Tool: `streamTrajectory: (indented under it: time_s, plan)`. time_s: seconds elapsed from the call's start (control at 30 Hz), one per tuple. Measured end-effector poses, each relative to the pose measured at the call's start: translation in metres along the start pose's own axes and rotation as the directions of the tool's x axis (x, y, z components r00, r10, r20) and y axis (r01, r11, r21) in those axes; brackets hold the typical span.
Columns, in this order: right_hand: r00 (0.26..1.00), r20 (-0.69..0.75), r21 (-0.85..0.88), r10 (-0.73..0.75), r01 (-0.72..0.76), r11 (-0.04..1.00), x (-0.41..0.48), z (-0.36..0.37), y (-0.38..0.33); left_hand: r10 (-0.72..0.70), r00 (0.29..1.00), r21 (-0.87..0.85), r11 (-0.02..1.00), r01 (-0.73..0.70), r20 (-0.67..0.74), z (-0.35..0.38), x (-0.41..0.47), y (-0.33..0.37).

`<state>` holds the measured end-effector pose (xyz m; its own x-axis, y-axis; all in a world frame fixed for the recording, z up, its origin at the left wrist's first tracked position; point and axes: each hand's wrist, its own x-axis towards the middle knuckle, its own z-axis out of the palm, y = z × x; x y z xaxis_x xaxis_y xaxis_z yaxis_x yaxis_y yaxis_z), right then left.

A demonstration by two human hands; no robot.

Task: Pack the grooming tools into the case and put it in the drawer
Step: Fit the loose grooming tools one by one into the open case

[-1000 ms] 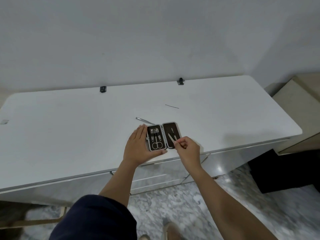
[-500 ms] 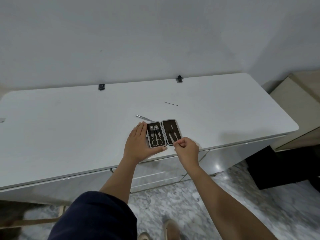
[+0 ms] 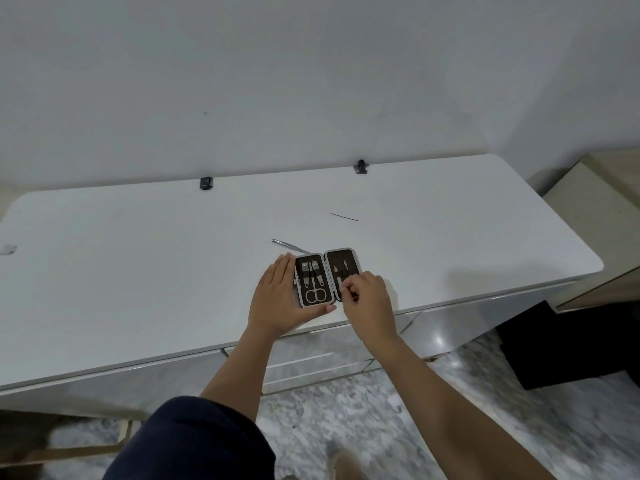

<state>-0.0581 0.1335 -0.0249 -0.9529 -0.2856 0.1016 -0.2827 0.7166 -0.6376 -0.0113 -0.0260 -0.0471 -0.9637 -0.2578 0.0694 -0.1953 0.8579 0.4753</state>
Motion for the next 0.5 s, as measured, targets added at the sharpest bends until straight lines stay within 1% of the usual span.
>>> streamTrajectory:
  time_s: [0.03,0.1,0.23,0.37,0.43,0.5]
  plan:
    - [0.997,0.004,-0.086,-0.082,0.082,0.993,-0.004,0.002,0.004,0.005,1.0,-0.001,1.0,-0.005,-0.005,0.0,0.0,0.0]
    - [0.984,0.015,-0.185,-0.175,0.175,0.967,-0.011,0.004,0.009,0.014,1.0,-0.002,1.0,-0.014,-0.013,-0.001,-0.001,0.001]
    - [0.972,0.066,-0.235,-0.224,0.233,0.944,-0.011,0.006,0.012,0.01,1.0,-0.015,1.0,-0.01,-0.007,-0.004,-0.001,0.003]
    - [0.967,0.069,-0.209,-0.247,0.256,0.944,-0.002,0.007,0.01,0.009,1.0,-0.014,1.0,-0.009,-0.008,-0.005,-0.001,0.004]
    - [0.968,0.029,-0.157,-0.248,0.25,0.955,0.002,0.005,0.01,0.012,1.0,-0.012,1.0,-0.012,-0.012,-0.006,-0.002,0.005]
    - [0.976,-0.022,-0.09,-0.215,0.212,0.973,0.012,0.004,0.006,0.014,1.0,-0.017,1.0,-0.014,-0.018,-0.006,-0.002,0.005]
